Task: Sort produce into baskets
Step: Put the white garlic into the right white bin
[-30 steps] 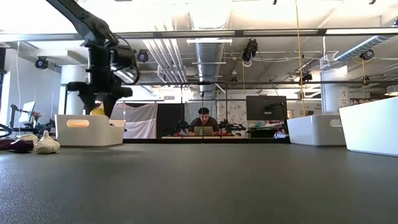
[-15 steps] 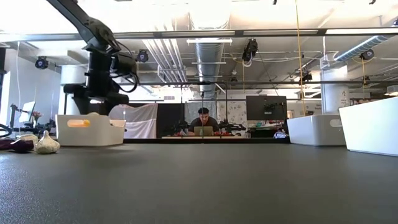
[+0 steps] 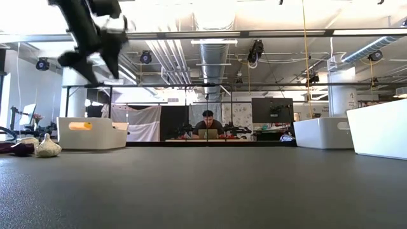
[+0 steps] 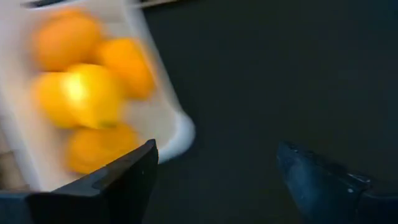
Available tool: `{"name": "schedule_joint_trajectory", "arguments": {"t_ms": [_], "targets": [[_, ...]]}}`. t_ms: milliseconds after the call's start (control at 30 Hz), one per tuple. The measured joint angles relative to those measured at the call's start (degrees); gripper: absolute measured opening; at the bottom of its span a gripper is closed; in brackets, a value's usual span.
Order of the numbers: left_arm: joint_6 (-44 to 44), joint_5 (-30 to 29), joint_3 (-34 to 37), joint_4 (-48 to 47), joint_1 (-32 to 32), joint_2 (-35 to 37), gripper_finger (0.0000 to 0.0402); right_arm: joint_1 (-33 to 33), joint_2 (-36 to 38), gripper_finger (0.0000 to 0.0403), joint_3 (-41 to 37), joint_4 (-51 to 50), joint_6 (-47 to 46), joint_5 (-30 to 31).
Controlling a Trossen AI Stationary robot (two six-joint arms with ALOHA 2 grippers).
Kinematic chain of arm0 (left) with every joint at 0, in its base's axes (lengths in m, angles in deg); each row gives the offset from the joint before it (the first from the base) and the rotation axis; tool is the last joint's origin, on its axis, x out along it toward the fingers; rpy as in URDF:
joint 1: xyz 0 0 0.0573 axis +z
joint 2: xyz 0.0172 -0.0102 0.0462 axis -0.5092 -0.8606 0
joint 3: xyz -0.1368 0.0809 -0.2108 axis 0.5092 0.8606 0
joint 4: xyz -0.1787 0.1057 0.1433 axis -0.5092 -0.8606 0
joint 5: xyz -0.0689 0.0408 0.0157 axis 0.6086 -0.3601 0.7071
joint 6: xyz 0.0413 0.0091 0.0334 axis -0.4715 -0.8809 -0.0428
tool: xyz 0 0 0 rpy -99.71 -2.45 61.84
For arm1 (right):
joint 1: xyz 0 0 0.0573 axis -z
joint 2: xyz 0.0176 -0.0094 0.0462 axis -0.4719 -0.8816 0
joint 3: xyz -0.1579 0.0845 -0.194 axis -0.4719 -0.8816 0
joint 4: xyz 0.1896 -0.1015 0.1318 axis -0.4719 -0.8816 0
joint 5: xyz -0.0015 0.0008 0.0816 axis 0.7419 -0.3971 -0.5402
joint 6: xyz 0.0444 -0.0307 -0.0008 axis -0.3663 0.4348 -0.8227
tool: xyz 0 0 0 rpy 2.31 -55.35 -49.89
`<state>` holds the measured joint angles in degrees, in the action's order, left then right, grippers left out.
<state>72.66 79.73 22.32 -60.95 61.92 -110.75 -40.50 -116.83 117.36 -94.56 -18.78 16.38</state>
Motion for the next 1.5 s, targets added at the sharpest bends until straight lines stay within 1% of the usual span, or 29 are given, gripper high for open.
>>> {"name": "schedule_joint_trajectory", "arguments": {"t_ms": [67,133,267,333,433,500,567,700,767,967,1167,1333,1500], "targets": [[4.37,-0.75,0.11,0.19,-8.25,2.63,0.0306,0.00,0.00,0.0215,0.00,0.01,0.00,0.00],[9.77,-3.07,0.36,0.06,-17.33,3.85,0.0305,0.00,0.00,0.0215,0.00,0.02,0.59,0.00],[19.62,-9.39,0.95,-1.04,-34.38,2.57,0.0304,0.00,0.00,0.0215,0.00,0.02,4.85,-0.02],[22.56,-10.34,1.29,-1.78,-40.32,0.47,0.0304,0.00,0.00,0.0215,0.00,0.08,5.35,0.00],[26.40,-9.98,2.36,-3.24,-45.30,-3.36,0.0304,0.00,0.00,0.0215,0.00,0.48,3.87,-0.02],[27.11,-7.86,3.68,-3.33,-46.15,-5.50,0.0303,0.00,0.00,0.0215,0.00,0.52,1.31,-0.05],[26.71,-5.28,5.46,-2.95,-46.16,-7.31,0.0303,0.00,0.00,0.0215,0.00,0.71,-3.85,-0.08],[26.36,-4.25,9.79,-2.85,-45.69,-8.96,0.0303,0.00,0.00,0.0215,0.00,2.85,-19.33,-0.24],[26.47,-2.71,12.40,-2.01,-45.32,-9.44,0.0304,0.00,0.00,0.0215,0.02,4.63,-24.59,-0.20],[27.06,-1.69,17.86,3.63,-45.24,-10.77,0.0303,0.00,-0.32,0.0215,0.02,4.92,-25.94,0.05],[27.08,-2.24,21.01,7.64,-44.15,-13.92,0.0300,0.00,-1.05,0.0215,0.02,4.81,-27.51,0.17],[26.58,-4.39,21.20,8.71,-44.15,-17.02,0.0272,0.00,-1.75,0.0215,0.02,4.87,-28.02,0.22],[26.01,-4.47,21.20,11.75,-44.04,-19.80,0.0233,0.00,-2.69,0.0215,0.02,5.05,-30.11,0.14]]}}
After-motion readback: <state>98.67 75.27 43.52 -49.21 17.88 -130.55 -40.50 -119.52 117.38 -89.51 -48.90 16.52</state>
